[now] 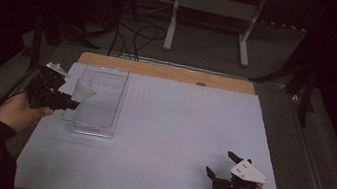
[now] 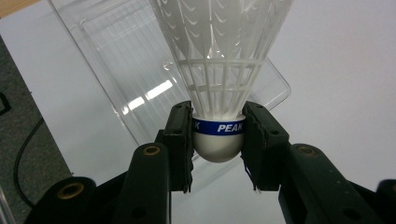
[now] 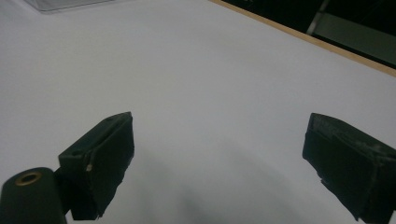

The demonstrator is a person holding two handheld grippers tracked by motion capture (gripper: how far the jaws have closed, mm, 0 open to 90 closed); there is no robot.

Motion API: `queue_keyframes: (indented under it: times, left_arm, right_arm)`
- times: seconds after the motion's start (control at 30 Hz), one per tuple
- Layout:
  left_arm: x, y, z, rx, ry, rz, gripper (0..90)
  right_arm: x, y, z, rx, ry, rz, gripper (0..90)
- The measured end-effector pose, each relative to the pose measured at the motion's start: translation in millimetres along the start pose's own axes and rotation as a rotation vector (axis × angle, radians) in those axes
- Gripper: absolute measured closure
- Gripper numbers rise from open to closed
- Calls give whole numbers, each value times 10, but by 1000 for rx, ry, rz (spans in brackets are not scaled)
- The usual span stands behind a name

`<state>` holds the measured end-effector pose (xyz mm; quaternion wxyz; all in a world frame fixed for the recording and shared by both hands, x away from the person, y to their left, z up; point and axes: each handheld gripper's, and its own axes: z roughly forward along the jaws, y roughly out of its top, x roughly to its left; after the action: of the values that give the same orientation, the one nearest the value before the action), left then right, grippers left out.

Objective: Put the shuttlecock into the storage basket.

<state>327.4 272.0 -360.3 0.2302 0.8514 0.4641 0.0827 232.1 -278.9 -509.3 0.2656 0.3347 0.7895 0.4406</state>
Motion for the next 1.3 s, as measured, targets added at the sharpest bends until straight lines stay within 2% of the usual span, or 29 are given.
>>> queue_keyframes:
  times: [0.33,0.6,0.97,1.3]
  left_arm:
    - [172,-121,-31,-11,0,-22,662]
    - [251,-170,-38,-18,2,-27,662]
    - [369,-270,139,7,-21,-49,661]
    - [374,-308,284,-3,-58,-26,661]
  right_arm:
    - [3,1,3,2,2,0,90]
    - [3,1,5,5,3,0,90]
    - [8,2,9,8,6,0,90]
    - [11,2,12,9,8,0,90]
